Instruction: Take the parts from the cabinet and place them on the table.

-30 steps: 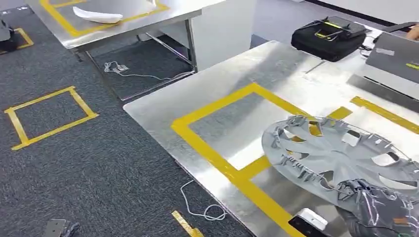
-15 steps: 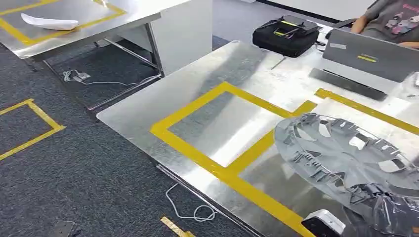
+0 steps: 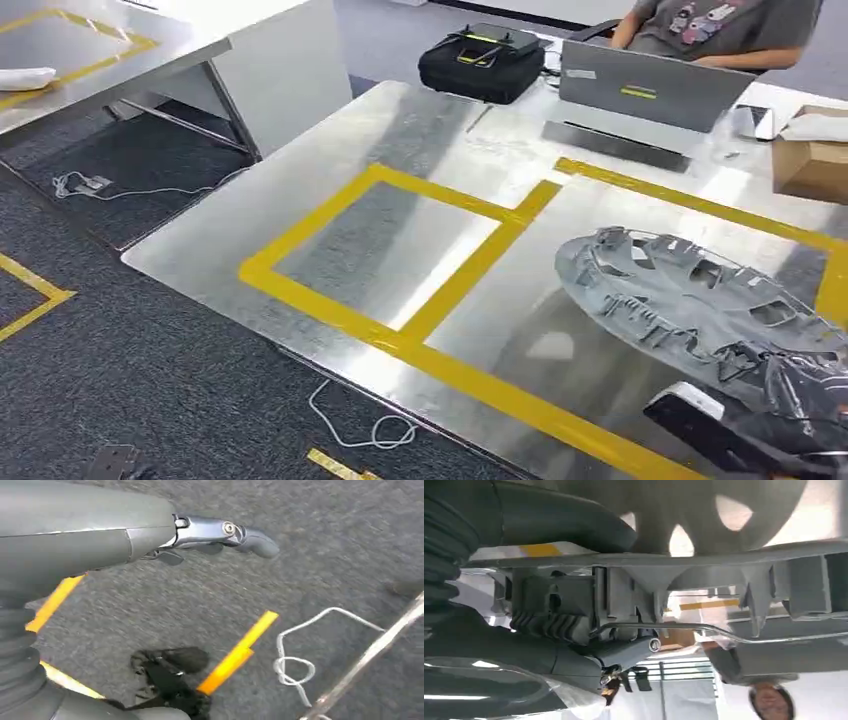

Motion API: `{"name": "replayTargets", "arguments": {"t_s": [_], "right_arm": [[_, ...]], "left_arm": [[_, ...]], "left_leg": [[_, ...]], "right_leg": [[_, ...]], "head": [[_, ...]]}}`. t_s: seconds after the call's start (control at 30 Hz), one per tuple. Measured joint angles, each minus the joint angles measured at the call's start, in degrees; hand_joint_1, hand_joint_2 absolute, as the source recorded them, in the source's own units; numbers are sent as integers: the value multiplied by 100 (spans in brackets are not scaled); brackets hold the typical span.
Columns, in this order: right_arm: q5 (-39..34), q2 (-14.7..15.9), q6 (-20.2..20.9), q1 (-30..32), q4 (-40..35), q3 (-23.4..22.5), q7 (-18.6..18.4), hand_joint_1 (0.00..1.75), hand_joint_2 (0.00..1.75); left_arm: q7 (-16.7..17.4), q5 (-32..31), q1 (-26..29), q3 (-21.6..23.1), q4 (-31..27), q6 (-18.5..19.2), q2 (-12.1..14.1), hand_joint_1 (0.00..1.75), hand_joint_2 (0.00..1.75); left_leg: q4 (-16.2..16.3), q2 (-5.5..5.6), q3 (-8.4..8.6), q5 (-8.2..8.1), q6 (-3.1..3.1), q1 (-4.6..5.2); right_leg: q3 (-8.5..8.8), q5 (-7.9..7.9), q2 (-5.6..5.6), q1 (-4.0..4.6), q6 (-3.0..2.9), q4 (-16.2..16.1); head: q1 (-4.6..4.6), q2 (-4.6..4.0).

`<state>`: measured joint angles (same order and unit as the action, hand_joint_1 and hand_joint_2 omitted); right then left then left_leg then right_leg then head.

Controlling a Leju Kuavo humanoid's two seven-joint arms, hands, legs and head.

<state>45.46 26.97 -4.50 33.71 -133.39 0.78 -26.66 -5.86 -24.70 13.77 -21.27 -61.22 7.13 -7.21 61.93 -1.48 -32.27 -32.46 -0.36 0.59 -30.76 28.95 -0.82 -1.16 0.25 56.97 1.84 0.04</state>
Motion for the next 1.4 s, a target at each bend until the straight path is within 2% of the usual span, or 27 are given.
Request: {"name": "replayTargets", "arguments": {"t_s": [0.03,0.07,0.1,0.13,0.17,0.23,0.27,0.3,0.33,0.37,0.4,0.57,0.63,0.8,0.9,0.97,1.07,1.23,1.37,1.4], "right_arm": [[-26,0,24,-52,42,-55,13,175,175],[-117,0,98,-99,96,-122,43,175,175],[-210,0,210,-159,160,-181,83,175,175],[-366,0,355,-238,255,-244,133,175,175],[-475,0,456,-308,330,-295,172,175,175],[-684,7,610,-459,479,-404,249,175,175],[-728,11,643,-514,540,-448,275,175,175],[-754,15,660,-578,601,-481,288,175,175],[-774,24,689,-619,654,-507,293,175,175],[-793,50,774,-669,702,-533,291,175,175],[-835,76,877,-747,750,-544,286,175,175],[-1278,423,1549,-1474,1400,-505,341,175,175],[-1411,574,1604,-1654,1664,-498,430,175,175],[-1493,695,1615,-1787,1882,-485,492,175,175],[-1907,776,1878,-2141,2064,-391,511,175,175],[-2231,935,2167,-2791,2485,-97,601,175,175],[-2138,1104,2350,-3594,3089,430,837,175,175],[-2580,1106,2634,-4756,3846,1472,929,175,175],[-2957,1069,2682,-5337,4157,2099,1043,175,175],[-3010,1049,2680,-5428,4197,2229,1065,0,175]], "left_arm": [[0,2,8,-37,0,0,0,0,175],[0,4,22,-77,0,0,-2,0,175],[-2,13,37,-109,0,7,-9,0,175],[-17,22,40,-146,2,7,-20,0,175],[-42,42,29,-168,2,7,-26,0,175],[-96,74,-4,-232,2,4,-26,0,175],[-103,74,-17,-260,2,2,-24,0,175],[-107,79,-33,-284,7,2,-24,0,175],[-120,81,-45,-304,7,0,-24,0,175],[-127,92,-40,-315,11,-15,-31,0,175],[-144,118,-40,-343,18,-22,-31,0,175],[-458,138,-165,-603,190,-39,-31,0,175],[-618,92,-204,-715,377,-39,-20,0,175],[-710,65,-205,-844,564,-59,-11,0,175],[-677,-24,-240,-946,643,26,-13,0,175],[-612,-142,-247,-1094,666,100,-26,0,175],[-575,-330,-259,-1391,730,269,-63,0,175],[-487,-745,-343,-1790,907,647,-94,0,175],[-590,-949,-528,-1832,1202,728,-74,0,175],[-592,-988,-584,-1831,1259,739,-72,0,175]], "left_leg": [[443,74,-180,-235,-13,-18],[917,97,-380,-435,-24,-26],[1255,99,-527,-519,-27,-34],[1289,100,-547,-441,-26,-41],[1090,101,-464,-250,-17,-45],[113,121,-39,324,27,-49],[-308,194,129,476,57,-49],[-437,250,165,421,80,-39],[-467,230,155,411,86,-40],[-498,230,127,430,45,-51],[-497,232,125,432,52,-42],[-496,225,103,466,113,-17],[-494,226,98,476,141,-3],[-487,230,83,483,152,4],[-487,217,70,483,152,0],[-487,173,78,482,150,-3],[-487,160,78,493,148,-10],[-487,164,72,526,149,-12],[-487,166,70,536,137,-20],[-487,167,68,536,138,-23]], "right_leg": [[-14,-6,50,1,-10,0],[-22,-15,92,2,-17,7],[-26,-19,124,3,-22,9],[-22,-20,176,3,-21,9],[-17,-21,215,3,-19,13],[10,-20,278,3,-10,14],[3,-20,295,1,12,13],[-30,-16,323,39,63,48],[-74,-37,337,28,97,47],[-94,0,337,37,54,71],[-96,-26,337,27,31,61],[-89,-92,340,1,127,-18],[-89,-107,333,-9,151,-27],[-98,-124,322,-16,180,-31],[-103,-134,347,-14,194,-30],[-121,-145,389,-12,192,-28],[-123,-157,406,-6,188,-26],[-140,-181,394,-4,190,-24],[-138,-191,388,2,187,-21],[-135,-191,387,4,187,-21]], "head": [[2,0],[2,0],[4,0],[4,0],[-2,0],[0,0],[2,0],[2,0],[11,0],[15,0],[11,0],[18,0],[17,0],[13,0],[11,0],[9,0],[15,0],[11,0],[11,0],[13,0]]}}
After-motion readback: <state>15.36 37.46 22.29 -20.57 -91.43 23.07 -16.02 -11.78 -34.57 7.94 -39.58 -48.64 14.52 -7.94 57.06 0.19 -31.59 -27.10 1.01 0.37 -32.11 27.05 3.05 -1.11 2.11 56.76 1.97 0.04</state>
